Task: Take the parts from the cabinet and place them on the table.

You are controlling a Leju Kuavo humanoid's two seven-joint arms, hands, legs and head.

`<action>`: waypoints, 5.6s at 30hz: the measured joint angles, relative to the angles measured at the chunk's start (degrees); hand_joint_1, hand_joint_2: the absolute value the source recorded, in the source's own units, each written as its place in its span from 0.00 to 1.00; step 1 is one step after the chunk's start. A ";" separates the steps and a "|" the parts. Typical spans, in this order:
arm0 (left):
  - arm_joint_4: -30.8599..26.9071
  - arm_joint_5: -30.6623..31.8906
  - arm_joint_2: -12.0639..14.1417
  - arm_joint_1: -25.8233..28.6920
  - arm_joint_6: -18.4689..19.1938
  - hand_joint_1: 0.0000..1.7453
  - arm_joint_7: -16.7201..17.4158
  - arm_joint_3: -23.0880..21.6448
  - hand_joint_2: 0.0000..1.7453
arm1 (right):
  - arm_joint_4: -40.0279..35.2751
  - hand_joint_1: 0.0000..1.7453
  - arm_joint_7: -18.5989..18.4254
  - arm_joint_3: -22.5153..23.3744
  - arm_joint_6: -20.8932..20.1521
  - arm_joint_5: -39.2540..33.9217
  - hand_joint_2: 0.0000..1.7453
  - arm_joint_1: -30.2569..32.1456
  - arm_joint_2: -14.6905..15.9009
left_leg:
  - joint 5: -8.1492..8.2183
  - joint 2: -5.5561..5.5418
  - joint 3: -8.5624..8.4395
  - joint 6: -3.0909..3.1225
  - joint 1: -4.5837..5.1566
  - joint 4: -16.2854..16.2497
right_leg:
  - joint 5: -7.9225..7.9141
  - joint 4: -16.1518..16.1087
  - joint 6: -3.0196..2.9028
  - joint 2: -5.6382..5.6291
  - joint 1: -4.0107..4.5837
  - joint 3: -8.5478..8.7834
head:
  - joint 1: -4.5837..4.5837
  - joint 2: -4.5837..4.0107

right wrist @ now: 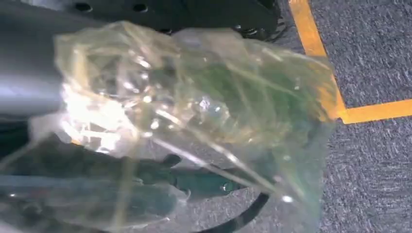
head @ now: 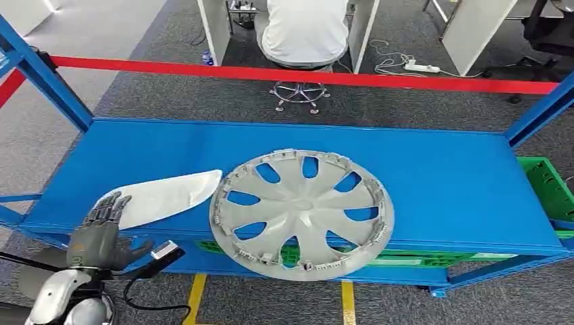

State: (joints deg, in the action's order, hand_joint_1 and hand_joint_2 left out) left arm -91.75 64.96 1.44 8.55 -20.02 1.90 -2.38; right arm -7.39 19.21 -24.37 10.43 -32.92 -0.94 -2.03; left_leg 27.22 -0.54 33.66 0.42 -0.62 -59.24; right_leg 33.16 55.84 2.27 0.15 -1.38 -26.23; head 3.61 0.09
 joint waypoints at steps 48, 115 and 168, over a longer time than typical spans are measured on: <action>14.31 -0.39 4.24 -9.94 0.67 1.00 1.20 1.22 1.00 | 0.00 0.00 -1.88 -4.79 0.24 -1.25 0.00 -0.60 0.13 | -0.99 -0.31 -0.39 -0.51 -0.14 0.35 | -0.33 0.43 -0.03 0.44 0.16 0.08 | 0.00 0.00; -0.35 -3.45 4.07 -5.77 0.48 1.00 -2.82 -2.01 1.00 | 0.00 0.00 -1.05 -6.34 0.94 -5.05 0.00 -0.56 0.13 | -0.67 -0.27 -0.06 -0.48 -0.03 0.35 | -0.20 0.40 -0.07 0.31 0.07 -0.26 | 0.00 0.00; -16.35 -8.00 -0.72 14.26 -19.83 1.00 -22.75 -6.93 1.00 | 0.35 0.00 7.72 -9.55 -1.90 -11.98 0.00 -0.82 -0.04 | 3.13 0.06 -6.64 -0.10 0.75 2.81 | -6.77 2.18 -0.34 0.61 0.17 -7.14 | -0.13 0.00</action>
State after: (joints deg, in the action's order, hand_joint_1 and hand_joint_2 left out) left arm -108.10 56.96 0.72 22.81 -39.85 -20.85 -9.31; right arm -7.04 26.93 -33.92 8.52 -44.89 -1.76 -2.08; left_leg 30.35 -0.49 27.02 0.32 0.13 -56.43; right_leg 26.39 58.02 1.92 0.76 -1.21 -33.38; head 3.47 0.09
